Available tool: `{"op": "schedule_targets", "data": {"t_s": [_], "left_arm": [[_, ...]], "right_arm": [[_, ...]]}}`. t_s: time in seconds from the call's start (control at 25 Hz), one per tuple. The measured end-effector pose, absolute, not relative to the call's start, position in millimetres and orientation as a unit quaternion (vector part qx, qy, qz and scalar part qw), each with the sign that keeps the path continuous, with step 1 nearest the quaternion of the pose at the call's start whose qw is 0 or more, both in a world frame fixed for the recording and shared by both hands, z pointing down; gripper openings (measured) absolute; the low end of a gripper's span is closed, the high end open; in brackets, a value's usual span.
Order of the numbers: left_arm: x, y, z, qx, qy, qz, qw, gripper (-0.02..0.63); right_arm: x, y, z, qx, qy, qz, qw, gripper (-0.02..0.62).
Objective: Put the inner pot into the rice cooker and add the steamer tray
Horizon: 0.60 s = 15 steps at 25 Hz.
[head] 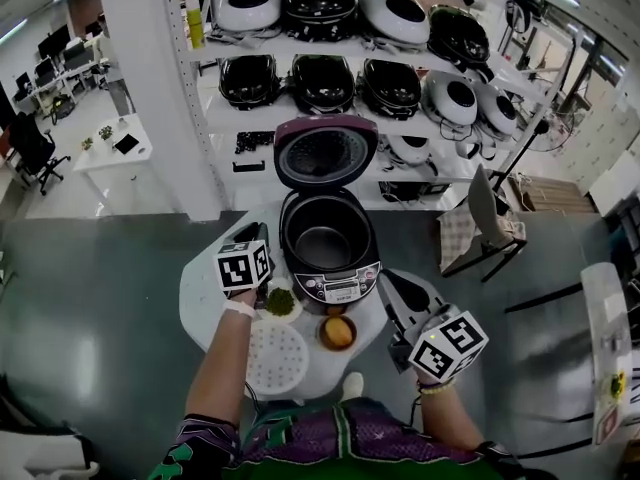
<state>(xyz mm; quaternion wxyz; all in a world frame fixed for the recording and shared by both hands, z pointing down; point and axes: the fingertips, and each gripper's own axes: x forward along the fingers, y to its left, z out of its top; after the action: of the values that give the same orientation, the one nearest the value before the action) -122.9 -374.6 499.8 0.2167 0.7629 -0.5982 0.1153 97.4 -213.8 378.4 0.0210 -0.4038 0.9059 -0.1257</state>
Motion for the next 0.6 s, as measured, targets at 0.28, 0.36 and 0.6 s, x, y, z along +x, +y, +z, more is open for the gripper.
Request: {"op": "schedule_targets", "data": {"t_s": [0.28,0.36,0.6], "left_arm": [[-134,-333,455,0.795,-0.582,0.076,0.155,0.064],[-135,-321,441,0.806,-0.572,0.066,0.136,0.064],[-143,-277,397,0.826,-0.559,0.044,0.062,0.064]], "right_arm": [[69,-203,366,-0.414,0.903,-0.107,0.031,0.006],[64,-200,363,-0.422,0.9,-0.102,0.032,0.006],[48,-185,350,-0.437,0.894,-0.085,0.036,0.006]]}}
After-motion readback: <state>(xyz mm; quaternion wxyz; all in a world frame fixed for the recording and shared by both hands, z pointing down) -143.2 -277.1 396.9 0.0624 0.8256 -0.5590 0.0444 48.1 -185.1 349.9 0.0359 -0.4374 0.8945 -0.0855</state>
